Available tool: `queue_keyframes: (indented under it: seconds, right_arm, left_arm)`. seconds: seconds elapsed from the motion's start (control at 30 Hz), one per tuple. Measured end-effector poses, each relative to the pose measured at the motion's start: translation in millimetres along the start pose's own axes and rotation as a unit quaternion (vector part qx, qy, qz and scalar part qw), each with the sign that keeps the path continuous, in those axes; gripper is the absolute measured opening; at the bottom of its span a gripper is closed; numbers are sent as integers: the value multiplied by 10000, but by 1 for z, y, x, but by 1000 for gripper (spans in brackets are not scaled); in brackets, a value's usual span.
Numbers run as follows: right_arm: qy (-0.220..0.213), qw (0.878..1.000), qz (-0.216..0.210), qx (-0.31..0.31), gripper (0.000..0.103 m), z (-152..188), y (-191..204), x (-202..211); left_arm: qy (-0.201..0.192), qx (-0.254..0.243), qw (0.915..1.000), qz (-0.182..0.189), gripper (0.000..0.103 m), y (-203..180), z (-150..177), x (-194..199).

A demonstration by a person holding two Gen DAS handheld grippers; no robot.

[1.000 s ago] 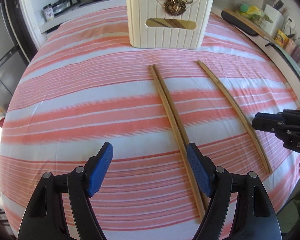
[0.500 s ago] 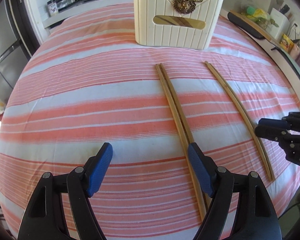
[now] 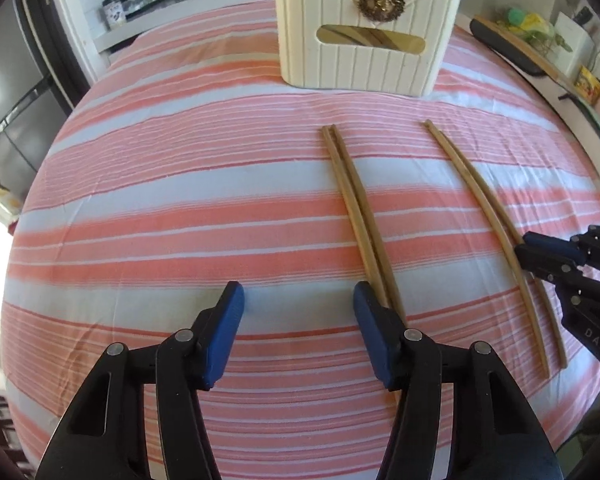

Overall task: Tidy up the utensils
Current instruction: 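Move the left tool to a chopstick while the right tool reaches another chopstick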

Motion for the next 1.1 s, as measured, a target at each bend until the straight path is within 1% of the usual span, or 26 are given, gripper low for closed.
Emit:
queue_keyframes:
  seconds: [0.07,0.1,0.2,0.27,0.3,0.4,0.43,0.5,0.6,0.7,0.77,0.8,0.87,0.9,0.93,1.0,1.03,1.07,1.1]
  right_arm:
    - [-33,10000,-15,-62,11,1,-1,1]
    - [-37,9999,-28,-96,11,2,-2,2]
    - [-58,9998,-35,-169,11,9,-5,7]
    - [-82,9997,-33,-217,11,13,-5,9]
    - [-96,9996,-38,-245,11,14,-6,9]
    - [-112,9995,-14,-287,11,14,-5,9]
    - [-112,9995,-6,-287,11,14,-5,9]
    - [-126,9995,-12,-298,11,14,-5,9]
    - [-143,9994,-13,-311,10,15,-6,10]
    - [-162,9995,55,-256,9,13,-5,9]
    - [-180,9995,60,-255,9,12,-6,9]
    - [-192,9995,51,-265,9,12,-6,9]
    - [-217,9994,61,-253,9,12,-6,8]
    - [-220,9995,86,-228,9,11,-5,7]
    - [-220,9995,120,-197,9,10,-5,7]
    - [-219,9995,184,-153,8,8,-4,5]
    - [-223,9995,186,-159,8,8,-4,5]
    - [-229,9994,168,-188,8,8,-6,5]
    - [-222,9993,206,-214,6,10,-8,6]
  left_arm:
    - [27,-37,9999,96,63,-1,3,3]
    - [18,20,9998,180,63,1,5,5]
    - [-17,335,9976,603,70,9,9,14]
    - [-59,397,9967,703,72,8,10,17]
    - [-65,336,9972,669,72,5,10,17]
    - [-28,136,9994,307,72,-4,8,8]
    - [-24,143,9993,354,73,-6,8,5]
    - [-43,143,9994,325,76,-8,6,3]
    - [-19,226,9994,269,76,-7,3,1]
    - [21,379,9990,234,72,-2,1,1]
    - [30,420,9989,205,71,2,1,0]
    - [8,362,9992,166,71,1,2,0]
    - [-69,53,9999,-88,71,-7,4,-1]
    - [-124,19,9998,-142,71,-9,3,-1]
    - [-113,89,9998,-129,72,-8,3,-2]
    - [-85,246,9996,-98,67,-3,2,-1]
    - [-97,253,9995,-148,56,-2,2,0]
    - [-111,239,9996,-131,37,0,3,2]
    - [-110,202,9997,-125,29,2,5,4]
Point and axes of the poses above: each gripper's, at about its wrist camera, not at the fingertips, and x roughly against the way its jaws point, y to its left, z to its underside, the point moved 3 cm from there along -x, roughly the way its jaws point, and after that the axes turned 5 degrees about -z, right-handed, at the moved point
